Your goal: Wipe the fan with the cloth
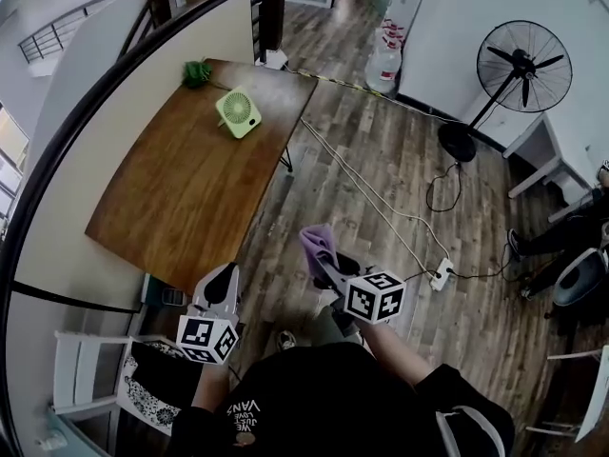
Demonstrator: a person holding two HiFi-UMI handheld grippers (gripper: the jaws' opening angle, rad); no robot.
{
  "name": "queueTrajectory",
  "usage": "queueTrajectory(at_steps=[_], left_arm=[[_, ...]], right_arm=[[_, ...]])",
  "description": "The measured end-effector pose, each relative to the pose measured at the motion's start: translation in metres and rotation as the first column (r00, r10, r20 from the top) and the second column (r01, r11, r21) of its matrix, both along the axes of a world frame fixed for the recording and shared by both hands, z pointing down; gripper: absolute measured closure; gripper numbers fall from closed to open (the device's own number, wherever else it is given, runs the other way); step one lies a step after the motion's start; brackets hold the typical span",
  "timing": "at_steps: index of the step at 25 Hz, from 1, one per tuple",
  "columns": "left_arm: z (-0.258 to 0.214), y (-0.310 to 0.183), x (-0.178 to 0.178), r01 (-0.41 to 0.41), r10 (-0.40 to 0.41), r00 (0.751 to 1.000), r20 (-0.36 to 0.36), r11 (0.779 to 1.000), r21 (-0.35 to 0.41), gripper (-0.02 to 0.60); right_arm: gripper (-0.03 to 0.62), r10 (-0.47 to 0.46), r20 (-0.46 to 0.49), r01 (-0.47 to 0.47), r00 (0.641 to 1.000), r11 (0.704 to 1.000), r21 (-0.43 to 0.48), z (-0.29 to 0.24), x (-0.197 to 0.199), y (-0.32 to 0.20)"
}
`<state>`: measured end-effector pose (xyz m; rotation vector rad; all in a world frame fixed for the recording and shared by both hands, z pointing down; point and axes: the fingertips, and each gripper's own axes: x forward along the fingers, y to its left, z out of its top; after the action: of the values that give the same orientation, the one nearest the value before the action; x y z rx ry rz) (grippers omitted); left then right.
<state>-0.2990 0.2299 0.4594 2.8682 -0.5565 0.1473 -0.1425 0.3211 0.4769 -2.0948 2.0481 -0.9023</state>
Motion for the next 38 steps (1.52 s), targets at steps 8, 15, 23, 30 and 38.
queueTrajectory(at_steps=[8,15,23,30,38], left_arm=[[0.006,-0.033,0.040,0.029,-0.028,1.000,0.014,0.999,-0.039,0.566],[0.004,-0.071,0.098,0.116,-0.115,0.993,0.007,0.991,-0.074,0.460],[0.013,-0.099,0.159,0.247,-0.247,0.969,0.012,0.963,-0.111,0.434],[0.021,-0.107,0.186,0.351,-0.352,0.936,0.020,0.926,-0.137,0.433],[0.040,-0.131,0.195,0.400,-0.395,0.916,0.068,0.900,-0.171,0.434]], right_arm=[[0.494,-0.045,0.019,0.045,0.999,0.999,-0.012,0.004,0.041,-0.042],[0.493,-0.137,0.002,0.137,0.991,0.990,-0.017,0.000,0.104,-0.088],[0.493,-0.267,0.005,0.267,0.964,0.963,-0.030,0.006,0.170,-0.131],[0.494,-0.373,0.010,0.373,0.928,0.927,-0.040,0.014,0.205,-0.155],[0.494,-0.418,0.042,0.420,0.908,0.906,-0.049,0.027,0.216,-0.189]])
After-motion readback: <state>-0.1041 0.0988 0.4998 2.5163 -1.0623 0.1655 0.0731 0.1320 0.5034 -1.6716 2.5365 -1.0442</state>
